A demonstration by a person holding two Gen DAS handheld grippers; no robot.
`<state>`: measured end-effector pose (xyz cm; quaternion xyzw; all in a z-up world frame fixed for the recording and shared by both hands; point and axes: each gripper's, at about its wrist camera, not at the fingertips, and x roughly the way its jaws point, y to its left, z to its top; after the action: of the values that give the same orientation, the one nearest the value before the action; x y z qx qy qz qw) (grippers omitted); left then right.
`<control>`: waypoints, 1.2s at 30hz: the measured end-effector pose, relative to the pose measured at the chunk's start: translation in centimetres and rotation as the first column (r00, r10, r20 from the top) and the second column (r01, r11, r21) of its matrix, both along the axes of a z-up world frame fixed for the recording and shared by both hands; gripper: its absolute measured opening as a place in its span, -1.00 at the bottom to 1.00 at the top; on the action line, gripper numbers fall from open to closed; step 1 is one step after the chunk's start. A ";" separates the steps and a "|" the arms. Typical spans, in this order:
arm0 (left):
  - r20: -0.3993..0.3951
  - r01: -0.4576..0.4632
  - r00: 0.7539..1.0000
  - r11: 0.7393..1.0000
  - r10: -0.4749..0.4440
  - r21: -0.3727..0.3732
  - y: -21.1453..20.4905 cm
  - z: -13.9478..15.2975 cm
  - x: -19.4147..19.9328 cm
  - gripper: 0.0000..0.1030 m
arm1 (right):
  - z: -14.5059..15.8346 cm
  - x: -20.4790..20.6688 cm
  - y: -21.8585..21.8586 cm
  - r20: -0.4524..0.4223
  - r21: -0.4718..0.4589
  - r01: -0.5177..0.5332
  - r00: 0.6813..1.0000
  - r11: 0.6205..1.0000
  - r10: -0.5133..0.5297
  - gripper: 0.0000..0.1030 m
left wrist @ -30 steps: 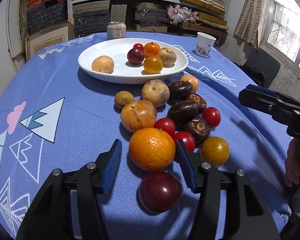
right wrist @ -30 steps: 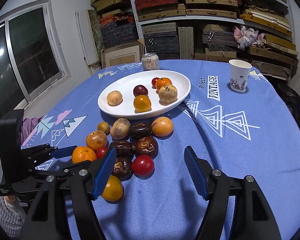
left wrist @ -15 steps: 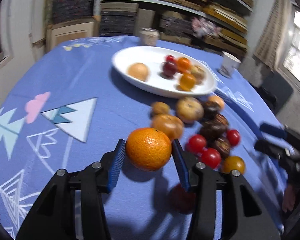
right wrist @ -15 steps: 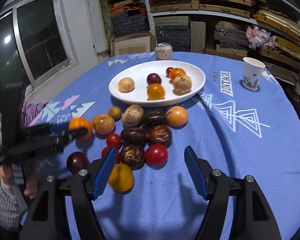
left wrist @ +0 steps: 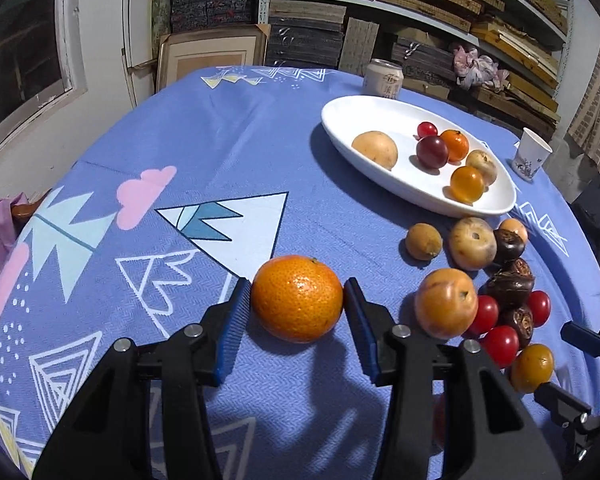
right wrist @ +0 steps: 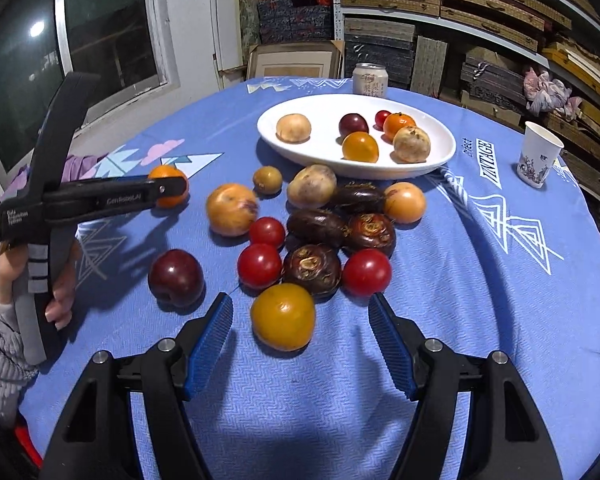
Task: Organize fruits
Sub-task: 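Grasp a tangerine with the left tool while the right tool grasps a yellow-orange fruit, then carry both fruits onto the white plate and open both tools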
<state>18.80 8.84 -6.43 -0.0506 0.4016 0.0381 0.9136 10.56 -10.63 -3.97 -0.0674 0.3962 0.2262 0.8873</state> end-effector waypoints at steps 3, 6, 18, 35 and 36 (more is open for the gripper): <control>0.000 0.003 1.000 1.000 -0.003 0.013 0.0 -0.3 0.2 -0.08 | -0.6 0.2 0.0 -0.027 -0.001 0.005 1.000 1.000 -0.005 0.38; 0.000 0.003 1.000 1.000 -0.003 0.019 -0.1 -0.3 0.0 -0.08 | -0.6 0.4 -0.1 -0.033 0.010 0.009 0.999 1.000 -0.008 0.34; 0.002 0.005 1.000 1.000 -0.005 0.025 -0.4 -0.3 -0.1 -0.08 | -0.9 0.3 0.4 -0.051 0.030 -0.023 0.998 0.999 0.024 -0.28; 0.122 0.105 0.986 0.993 -0.111 0.055 -4.9 6.1 7.7 -0.08 | 4.3 11.2 -3.7 -0.037 0.152 0.180 0.984 0.972 -0.176 -0.28; 0.118 0.119 0.985 0.992 -0.124 0.047 -5.5 6.1 8.8 -0.08 | 4.1 12.4 -3.5 -0.040 0.143 0.188 0.982 0.972 -0.184 -0.28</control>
<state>27.63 3.35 -0.30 -0.0102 0.3472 -0.0129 0.9376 22.93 -14.12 0.17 0.0382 0.3947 0.1714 0.9019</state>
